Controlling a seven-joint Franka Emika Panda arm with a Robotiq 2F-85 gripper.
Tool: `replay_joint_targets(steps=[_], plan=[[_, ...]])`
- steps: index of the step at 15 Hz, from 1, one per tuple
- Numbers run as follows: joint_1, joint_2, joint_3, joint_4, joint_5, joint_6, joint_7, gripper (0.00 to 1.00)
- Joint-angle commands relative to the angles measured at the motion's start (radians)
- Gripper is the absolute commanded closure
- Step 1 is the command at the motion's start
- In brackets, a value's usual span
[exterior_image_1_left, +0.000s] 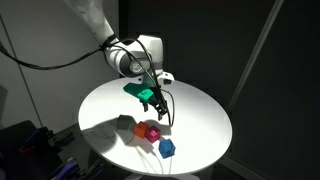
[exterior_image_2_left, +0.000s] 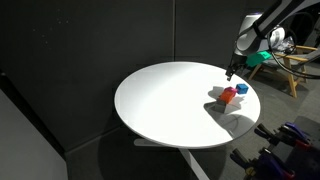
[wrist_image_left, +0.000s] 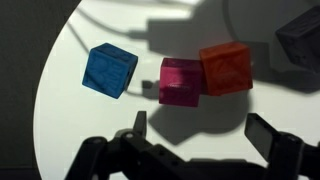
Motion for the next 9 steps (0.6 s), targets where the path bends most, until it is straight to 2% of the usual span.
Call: replay_joint_targets(steps=[1,9], plan=[[0.000,-0.011,-0.006,-0.002,-0.017,0.001,0.034,0.00],[0.036,-0.034,-0.014,-0.048,-0.009,0.003,0.189,0.00]])
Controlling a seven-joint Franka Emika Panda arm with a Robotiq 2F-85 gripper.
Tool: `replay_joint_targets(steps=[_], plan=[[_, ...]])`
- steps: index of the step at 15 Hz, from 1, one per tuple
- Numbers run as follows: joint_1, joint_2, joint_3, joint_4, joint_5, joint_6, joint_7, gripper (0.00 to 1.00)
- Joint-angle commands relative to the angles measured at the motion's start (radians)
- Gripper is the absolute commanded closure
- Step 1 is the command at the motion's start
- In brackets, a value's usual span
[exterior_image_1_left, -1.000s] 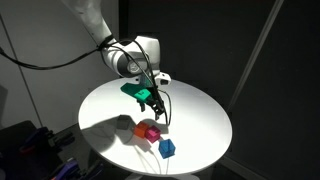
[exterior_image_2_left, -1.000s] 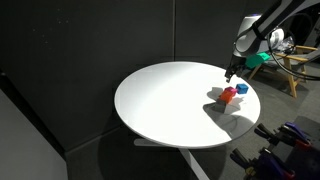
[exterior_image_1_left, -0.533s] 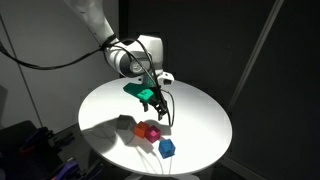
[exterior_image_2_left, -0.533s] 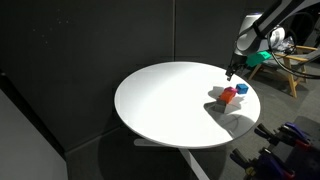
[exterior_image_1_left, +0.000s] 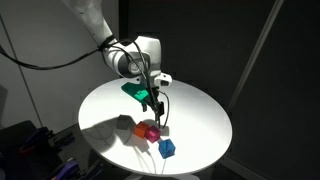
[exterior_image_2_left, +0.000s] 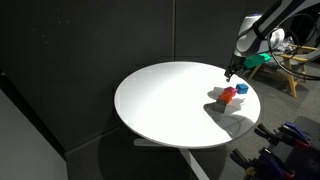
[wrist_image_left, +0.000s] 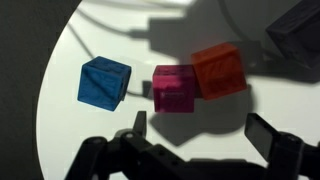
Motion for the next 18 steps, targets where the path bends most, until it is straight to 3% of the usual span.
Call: replay_joint_targets(steps=[1,11,18], plan=[[0.026,-0.033,-0.011,-0.033,-0.004,0.000,0.101,0.00],[0.074,0.023,-0.042,0.003,-0.005,0.001,0.364,0.00],[0.080,0.047,-0.049,-0.005,0.006,-0.002,0.364,0.00]])
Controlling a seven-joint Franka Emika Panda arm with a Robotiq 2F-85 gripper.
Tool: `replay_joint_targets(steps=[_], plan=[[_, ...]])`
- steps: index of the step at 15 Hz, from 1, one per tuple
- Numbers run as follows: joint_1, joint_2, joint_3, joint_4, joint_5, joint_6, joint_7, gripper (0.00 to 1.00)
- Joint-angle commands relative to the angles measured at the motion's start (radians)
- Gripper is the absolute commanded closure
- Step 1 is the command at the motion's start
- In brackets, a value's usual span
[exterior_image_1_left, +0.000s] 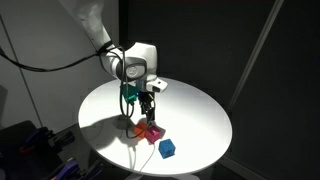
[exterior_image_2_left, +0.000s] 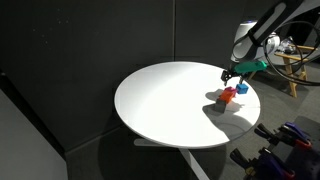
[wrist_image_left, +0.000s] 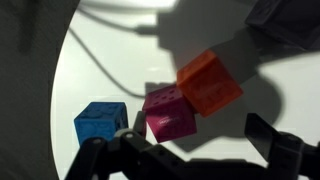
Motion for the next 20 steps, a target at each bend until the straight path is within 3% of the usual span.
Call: replay_joint_targets(steps=[1,20], plan=[[0.005,0.003,-0.006,0.003,0.004,-0.002,-0.002,0.00],[-0.011,0.024,0.026,0.014,0.058,0.017,-0.041,0.00]])
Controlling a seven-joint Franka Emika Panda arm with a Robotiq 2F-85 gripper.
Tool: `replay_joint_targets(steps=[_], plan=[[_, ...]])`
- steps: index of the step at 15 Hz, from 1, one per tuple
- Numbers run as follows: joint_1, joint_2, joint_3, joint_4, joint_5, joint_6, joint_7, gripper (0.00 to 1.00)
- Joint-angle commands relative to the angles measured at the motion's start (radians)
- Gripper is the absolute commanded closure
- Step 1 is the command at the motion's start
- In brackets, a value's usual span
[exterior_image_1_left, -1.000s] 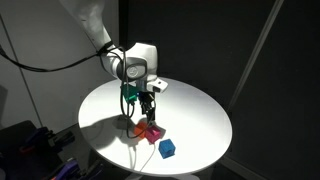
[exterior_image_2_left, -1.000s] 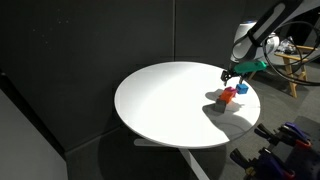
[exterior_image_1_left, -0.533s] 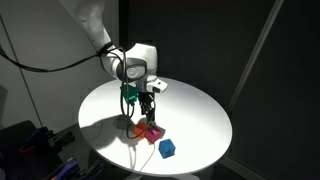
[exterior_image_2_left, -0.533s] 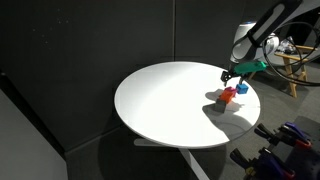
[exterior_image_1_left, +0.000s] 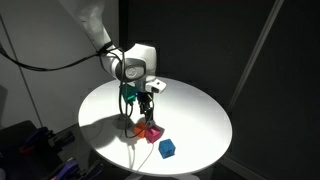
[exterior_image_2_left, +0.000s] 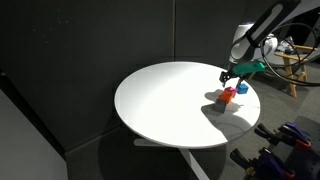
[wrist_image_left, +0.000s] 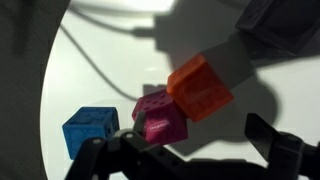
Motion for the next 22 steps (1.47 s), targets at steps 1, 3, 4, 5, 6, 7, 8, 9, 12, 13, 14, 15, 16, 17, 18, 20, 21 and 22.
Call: replay_joint_targets(steps=[1,3,4,5,6,7,8,9,12,13,14,15,16,17,18,20,21,22], plan=[[-0.011,0.015,0.008,0.010,0.026,0.018,-0.024,0.00],[-0.010,0.022,0.005,0.014,0.028,0.017,-0.018,0.00],[-0.010,0.025,0.004,0.015,0.029,0.018,-0.015,0.00],[-0.010,0.029,0.003,0.018,0.030,0.019,-0.013,0.00],[-0.012,0.033,0.004,0.020,0.035,0.018,-0.013,0.00],[-0.012,0.036,0.005,0.021,0.038,0.019,-0.012,0.00],[-0.011,0.038,0.004,0.020,0.042,0.019,-0.009,0.00],[-0.009,0.040,0.004,0.020,0.048,0.020,-0.003,0.00],[-0.005,0.047,0.002,0.019,0.054,0.022,0.007,0.00],[-0.004,0.049,0.002,0.020,0.056,0.020,0.009,0.00],[-0.005,0.050,0.002,0.020,0.057,0.019,0.009,0.00],[-0.005,0.052,0.003,0.021,0.060,0.019,0.009,0.00],[-0.005,0.055,0.004,0.021,0.063,0.021,0.008,0.00],[-0.005,0.058,0.004,0.021,0.065,0.021,0.006,0.00],[-0.005,0.060,0.006,0.022,0.068,0.021,0.004,0.00],[-0.003,0.065,0.006,0.024,0.068,0.021,0.005,0.00],[-0.002,0.066,0.006,0.025,0.068,0.021,0.006,0.00],[0.000,0.068,0.006,0.027,0.066,0.020,0.007,0.00]])
